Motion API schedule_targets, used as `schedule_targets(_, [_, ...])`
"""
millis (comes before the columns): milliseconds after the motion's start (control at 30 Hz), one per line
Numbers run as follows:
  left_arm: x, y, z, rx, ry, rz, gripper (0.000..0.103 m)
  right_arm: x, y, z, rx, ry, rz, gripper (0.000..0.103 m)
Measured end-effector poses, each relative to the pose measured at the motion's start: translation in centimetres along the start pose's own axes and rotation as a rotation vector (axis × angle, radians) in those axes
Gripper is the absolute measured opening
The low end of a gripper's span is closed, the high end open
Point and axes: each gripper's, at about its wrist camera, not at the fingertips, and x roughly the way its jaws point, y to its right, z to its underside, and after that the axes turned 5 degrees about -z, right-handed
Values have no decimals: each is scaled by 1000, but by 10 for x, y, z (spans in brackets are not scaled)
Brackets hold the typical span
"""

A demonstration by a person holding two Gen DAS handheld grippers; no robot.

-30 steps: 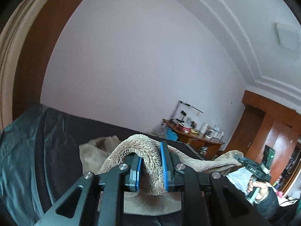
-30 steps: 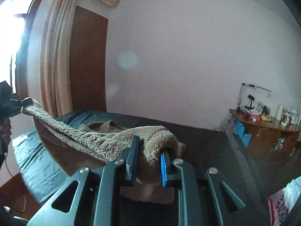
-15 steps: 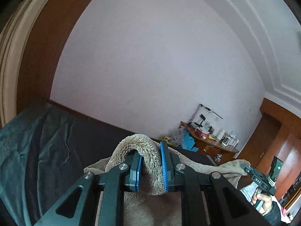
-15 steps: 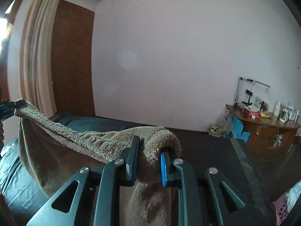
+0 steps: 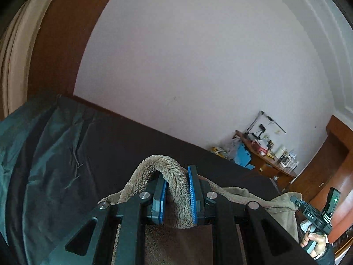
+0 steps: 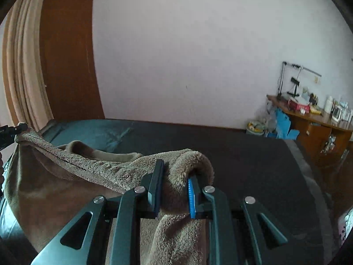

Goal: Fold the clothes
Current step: 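Lift the hem with both grippers and fold it over toward the collar, then lay the folded hem down and open both grippers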

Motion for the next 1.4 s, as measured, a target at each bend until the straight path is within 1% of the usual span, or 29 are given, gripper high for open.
schedule_targets(100, [19,-4,3,-8,-26,-38,18,23,5,0,4,-49,4,21])
schedule_targets(233, [47,-14,9,-34,-80,-72,18,50,11,5,24,-115,3,21])
schedule_targets(300, [57,-20,14,-46,-113,-89,18,60,14,7,30,-147,-5,24])
schedule_targets(333, [61,-22,17,-50,-126,-97,19,65,16,8,32,-162,-9,26])
schedule_targets(400, [69,-28,21,-68,-148,-92,19,70,16,10,30,-178,-17,35])
schedule_targets(433, [71,-29,22,-78,-153,-85,19,72,16,11,31,-182,-24,41])
schedule_targets(500, [75,-30,23,-91,-157,-73,19,74,15,12,32,-190,-40,47])
schedule_targets(567, [79,-28,24,-91,-164,-70,19,77,16,13,36,-198,-56,55])
schedule_targets(633, [85,-22,26,-85,-176,-73,19,81,15,14,33,-205,-63,57])
schedule_targets(733, [90,-18,26,-86,-203,-78,19,84,15,15,26,-217,-76,63])
schedule_targets(833, [93,-9,20,-42,-251,-92,19,85,14,12,14,-232,-91,67])
schedule_targets(900, [91,-7,9,-68,-277,-33,19,80,13,6,-16,-233,-95,69])
schedule_targets(933, [89,-5,3,-82,-291,-1,19,77,12,2,-32,-227,-91,73])
schedule_targets(967, [88,-4,-3,-97,-304,30,19,72,12,-2,-38,-210,-79,81])
schedule_targets(1000, [86,-10,-7,-158,-320,88,23,66,14,-6,-34,-185,-68,83])
schedule_targets(1033, [86,-15,-9,-210,-332,129,30,60,16,-10,-26,-165,-62,84])
schedule_targets(1067, [85,-14,-9,-206,-335,119,33,57,17,-12,-13,-152,-66,84])
schedule_targets(1133, [87,-11,-7,-191,-348,94,33,50,18,-15,3,-133,-74,84])
schedule_targets(1200, [93,-9,-1,-188,-376,79,33,48,9,-12,-37,-146,-87,84])
schedule_targets(1300, [101,-5,7,-182,-419,58,33,49,-16,-4,-159,-199,-130,84])
schedule_targets(1333, [100,-6,6,-212,-410,87,36,50,-23,-2,-193,-219,-147,84])
schedule_targets(1367, [99,-8,5,-246,-397,122,44,53,-31,0,-227,-244,-167,84])
schedule_targets(1400, [98,-9,4,-280,-384,157,57,57,-38,2,-253,-268,-180,84])
